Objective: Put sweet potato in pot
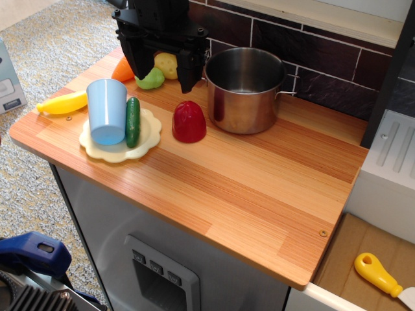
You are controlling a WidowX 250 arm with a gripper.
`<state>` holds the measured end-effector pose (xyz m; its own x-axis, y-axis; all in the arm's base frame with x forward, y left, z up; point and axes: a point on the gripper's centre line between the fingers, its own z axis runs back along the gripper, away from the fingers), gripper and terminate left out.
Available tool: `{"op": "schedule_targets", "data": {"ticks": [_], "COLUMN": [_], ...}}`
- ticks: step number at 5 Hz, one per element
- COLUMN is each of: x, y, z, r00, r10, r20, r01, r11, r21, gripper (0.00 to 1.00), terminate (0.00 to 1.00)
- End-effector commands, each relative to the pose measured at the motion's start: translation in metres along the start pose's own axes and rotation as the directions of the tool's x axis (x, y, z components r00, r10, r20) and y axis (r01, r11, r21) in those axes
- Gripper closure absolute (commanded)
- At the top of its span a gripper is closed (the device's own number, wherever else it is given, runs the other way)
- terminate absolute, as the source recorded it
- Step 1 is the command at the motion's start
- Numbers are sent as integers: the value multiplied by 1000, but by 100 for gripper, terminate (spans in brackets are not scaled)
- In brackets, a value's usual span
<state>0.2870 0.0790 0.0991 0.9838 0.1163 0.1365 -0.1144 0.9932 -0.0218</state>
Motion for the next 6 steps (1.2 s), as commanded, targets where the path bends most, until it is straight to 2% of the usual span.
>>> {"op": "schedule_targets", "data": {"ticks": [1,3,5,6], "x": [0,11,24,26], "y": [0,-5,-8,-7], "z": [0,-13,-31,-39], "r00": [1000,990,983,984], "r10": [0,-50,-74,-70], "r20": [0,132,169,163], "r01": [0,46,71,72], "r11": [1000,998,997,997], "r21": [0,34,22,-4], "gripper": [0,0,0,0], "terminate": [0,0,0,0]}}
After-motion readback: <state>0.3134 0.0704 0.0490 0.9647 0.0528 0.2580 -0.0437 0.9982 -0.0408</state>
